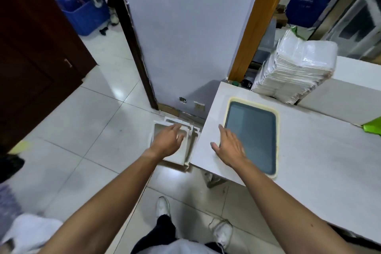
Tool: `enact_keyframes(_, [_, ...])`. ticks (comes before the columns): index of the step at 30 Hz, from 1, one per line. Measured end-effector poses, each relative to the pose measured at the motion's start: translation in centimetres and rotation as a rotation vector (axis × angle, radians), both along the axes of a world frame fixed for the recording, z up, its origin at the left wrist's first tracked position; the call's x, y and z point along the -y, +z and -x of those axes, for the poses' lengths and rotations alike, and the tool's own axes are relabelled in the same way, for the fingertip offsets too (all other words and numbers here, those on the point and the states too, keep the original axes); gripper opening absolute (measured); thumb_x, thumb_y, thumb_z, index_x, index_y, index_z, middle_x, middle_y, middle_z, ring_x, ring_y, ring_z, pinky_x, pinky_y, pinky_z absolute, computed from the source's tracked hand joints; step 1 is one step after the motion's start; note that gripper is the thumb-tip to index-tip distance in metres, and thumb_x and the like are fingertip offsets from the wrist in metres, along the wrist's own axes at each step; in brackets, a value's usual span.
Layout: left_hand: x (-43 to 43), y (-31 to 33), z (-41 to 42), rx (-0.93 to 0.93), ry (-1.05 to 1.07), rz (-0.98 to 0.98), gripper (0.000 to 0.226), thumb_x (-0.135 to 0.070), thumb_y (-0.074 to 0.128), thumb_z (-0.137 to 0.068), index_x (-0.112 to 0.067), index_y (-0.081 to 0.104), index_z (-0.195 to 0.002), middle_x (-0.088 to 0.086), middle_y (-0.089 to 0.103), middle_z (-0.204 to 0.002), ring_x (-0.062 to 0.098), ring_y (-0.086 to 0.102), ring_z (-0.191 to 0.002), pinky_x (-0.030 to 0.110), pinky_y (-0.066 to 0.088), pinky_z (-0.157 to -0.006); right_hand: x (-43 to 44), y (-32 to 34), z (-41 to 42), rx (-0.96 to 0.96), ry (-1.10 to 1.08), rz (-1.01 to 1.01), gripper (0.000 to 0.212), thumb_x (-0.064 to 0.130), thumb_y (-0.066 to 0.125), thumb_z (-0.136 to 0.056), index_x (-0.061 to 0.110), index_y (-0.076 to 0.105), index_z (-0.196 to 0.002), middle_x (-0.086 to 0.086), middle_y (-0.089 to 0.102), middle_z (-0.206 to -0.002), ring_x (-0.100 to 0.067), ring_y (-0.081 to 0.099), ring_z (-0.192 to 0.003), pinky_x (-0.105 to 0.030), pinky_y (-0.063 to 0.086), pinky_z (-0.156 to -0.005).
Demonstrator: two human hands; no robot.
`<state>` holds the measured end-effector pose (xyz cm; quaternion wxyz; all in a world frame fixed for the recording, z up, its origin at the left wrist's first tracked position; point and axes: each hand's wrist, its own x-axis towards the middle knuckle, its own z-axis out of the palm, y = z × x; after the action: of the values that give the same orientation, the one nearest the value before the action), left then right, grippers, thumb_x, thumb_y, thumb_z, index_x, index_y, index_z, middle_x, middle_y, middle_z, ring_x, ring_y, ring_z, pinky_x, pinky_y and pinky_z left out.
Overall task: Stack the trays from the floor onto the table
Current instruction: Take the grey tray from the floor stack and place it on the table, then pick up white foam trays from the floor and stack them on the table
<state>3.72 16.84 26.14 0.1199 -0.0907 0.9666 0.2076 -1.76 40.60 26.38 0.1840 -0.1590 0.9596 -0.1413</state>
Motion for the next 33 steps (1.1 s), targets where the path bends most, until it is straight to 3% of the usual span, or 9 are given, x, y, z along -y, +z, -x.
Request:
enact_keyframes(6, [6.3,-1.8,-1.6,0.072,0.167,-0.037,0.052,-0.039,0.042,-0.102,-0.013,0.044,-0.147,0.011,0.053,-0.145,0.031,0.05,-0.132,0.039,0.041,-0.104,5.3,-1.6,1.2,0.019,0.126,-0.073,0.067,0.042,0.045,-0.101,0.012,0.024,-0.156,-0.014,0.042,-0.149,-0.034,0.041,-0.133,-0.047,0.035,-0.11])
enact_keyframes(16, [13.3,-10.2,-0.9,0.167,0.346,-0.139,0.052,-0.038,0.042,-0.104,-0.01,0.044,-0.148,0.012,0.052,-0.146,0.032,0.047,-0.134,0.039,0.038,-0.105,13.8,-7.5,4.7,0.137,0.199,-0.12,0.066,0.029,0.048,-0.096,0.011,0.026,-0.155,-0.014,0.039,-0.153,-0.033,0.038,-0.137,-0.043,0.034,-0.11])
enact_keyframes(27, [17.3,-26.1,2.6,0.296,0.452,-0.276,0.056,-0.043,0.038,-0.104,-0.014,0.037,-0.151,0.01,0.049,-0.149,0.033,0.047,-0.134,0.04,0.036,-0.107,19.6,-22.5,8.7,0.357,0.148,-0.302,0.065,0.038,0.049,-0.098,0.01,0.029,-0.153,-0.013,0.039,-0.152,-0.034,0.041,-0.135,-0.045,0.036,-0.107])
enact_keyframes(33, [19.2,-33.3,5.6,0.337,0.452,-0.305,0.058,-0.043,0.037,-0.104,-0.013,0.032,-0.153,0.011,0.048,-0.15,0.033,0.045,-0.135,0.041,0.036,-0.107,20.9,-29.6,12.8,0.39,-0.046,-0.341,0.07,0.038,0.051,-0.097,0.008,0.027,-0.154,-0.013,0.037,-0.156,-0.035,0.041,-0.138,-0.043,0.037,-0.107])
